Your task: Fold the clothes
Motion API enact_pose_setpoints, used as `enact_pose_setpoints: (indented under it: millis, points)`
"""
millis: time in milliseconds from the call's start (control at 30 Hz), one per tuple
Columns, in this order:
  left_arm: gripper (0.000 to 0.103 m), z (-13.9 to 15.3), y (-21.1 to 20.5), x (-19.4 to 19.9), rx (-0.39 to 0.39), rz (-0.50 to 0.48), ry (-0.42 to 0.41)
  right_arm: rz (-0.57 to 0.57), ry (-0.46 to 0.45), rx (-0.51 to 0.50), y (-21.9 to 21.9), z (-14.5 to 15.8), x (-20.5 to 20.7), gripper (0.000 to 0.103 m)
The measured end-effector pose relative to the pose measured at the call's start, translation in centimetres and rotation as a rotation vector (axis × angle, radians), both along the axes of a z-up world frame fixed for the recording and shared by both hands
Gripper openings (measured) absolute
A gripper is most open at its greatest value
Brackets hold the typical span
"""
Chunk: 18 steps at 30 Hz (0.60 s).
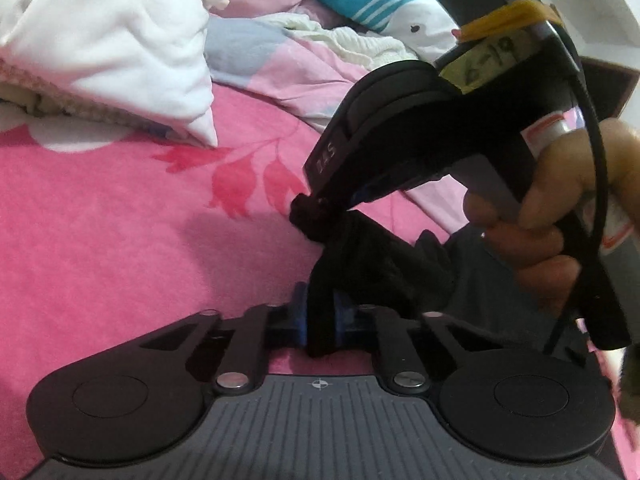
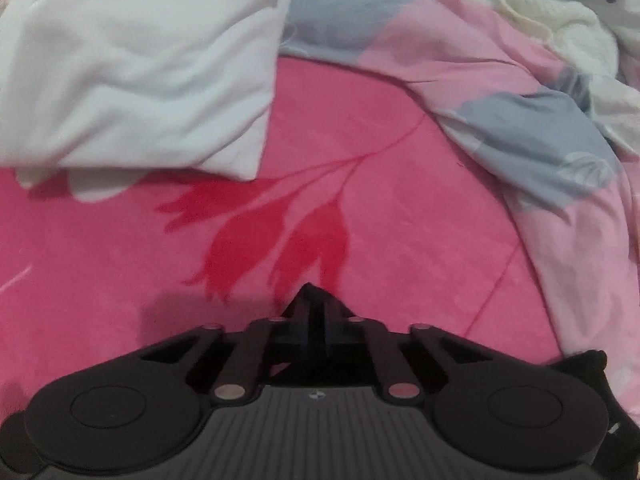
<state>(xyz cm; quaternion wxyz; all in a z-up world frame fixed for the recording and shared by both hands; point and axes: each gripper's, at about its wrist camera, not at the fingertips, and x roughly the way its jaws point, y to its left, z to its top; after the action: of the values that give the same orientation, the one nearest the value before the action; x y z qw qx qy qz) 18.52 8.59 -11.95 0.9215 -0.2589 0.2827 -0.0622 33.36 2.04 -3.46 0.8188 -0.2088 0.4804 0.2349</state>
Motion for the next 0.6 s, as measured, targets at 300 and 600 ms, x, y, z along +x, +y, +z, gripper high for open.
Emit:
enact_pose_setpoints:
  millis: [300,600]
  points:
    - [0.001,1.6,2.6,-2.2,-0.020,0.154,-0.121,-0.070,-0.106,0.294,-1.5,3.4,0.7,0.002]
    - [0.000,1.4,4.8,-3.0,-0.040,0.261,-0.097,-0.052,-0.130,0.384,1.1,0.9,1.2,0.002]
